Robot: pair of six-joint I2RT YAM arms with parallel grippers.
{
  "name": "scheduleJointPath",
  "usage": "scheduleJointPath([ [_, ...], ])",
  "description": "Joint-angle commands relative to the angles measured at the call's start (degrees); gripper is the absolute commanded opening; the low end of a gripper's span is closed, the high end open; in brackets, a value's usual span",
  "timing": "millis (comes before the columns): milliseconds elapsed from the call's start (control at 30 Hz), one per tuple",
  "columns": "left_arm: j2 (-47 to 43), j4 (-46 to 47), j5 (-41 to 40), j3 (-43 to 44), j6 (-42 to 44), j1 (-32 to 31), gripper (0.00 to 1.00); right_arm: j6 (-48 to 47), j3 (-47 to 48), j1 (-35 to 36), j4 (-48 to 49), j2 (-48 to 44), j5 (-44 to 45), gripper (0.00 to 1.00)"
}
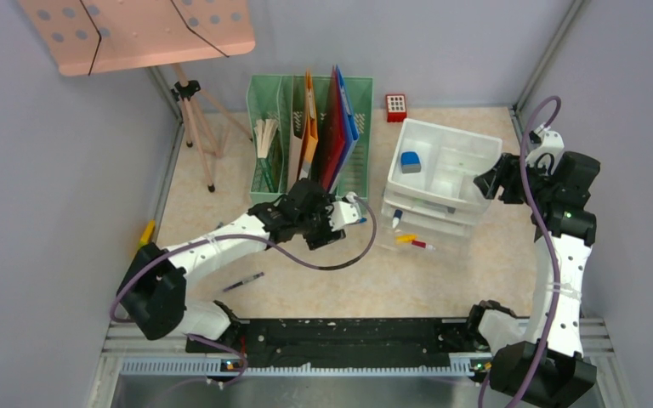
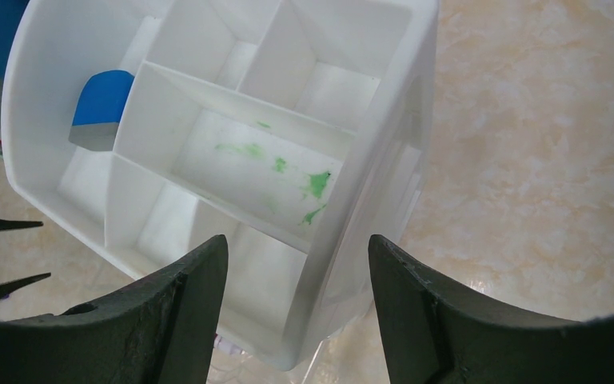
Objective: Organize the desk
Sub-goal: Place the stationery in the drawer, then pick up the stationery from the center of the board.
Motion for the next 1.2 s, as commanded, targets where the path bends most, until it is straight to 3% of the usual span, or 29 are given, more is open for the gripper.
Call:
scheduleJointPath([
  [0, 0.9, 13.8, 10.3, -4.1, 8.6, 1.3, 0.65, -0.4, -0.1, -0.3, 2.3, -0.1, -0.4, 0.65],
  [167, 6.5, 17.5, 13.7, -3.2, 12.2, 1.3, 0.64, -0.5, -1.1, -0.3, 2.8, -0.4, -0.1, 0.65],
  [367, 14.7, 18.5, 12.1, 0.9, 11.9, 1.7, 0.63, -0.9, -1.0, -0.3, 2.7, -0.5, 0.0, 0.65],
  [800, 18.8, 23.0, 11.7, 2.3, 11.8, 1.9, 0.63, -0.8, -2.3, -0.3, 3.4, -1.0, -0.9, 0.65],
  [1167, 23.6, 19.4, 11.6, 7.5, 12.5, 1.9, 0.62, -1.0, -2.7, -0.3, 3.2, -1.5, -1.0, 0.65],
])
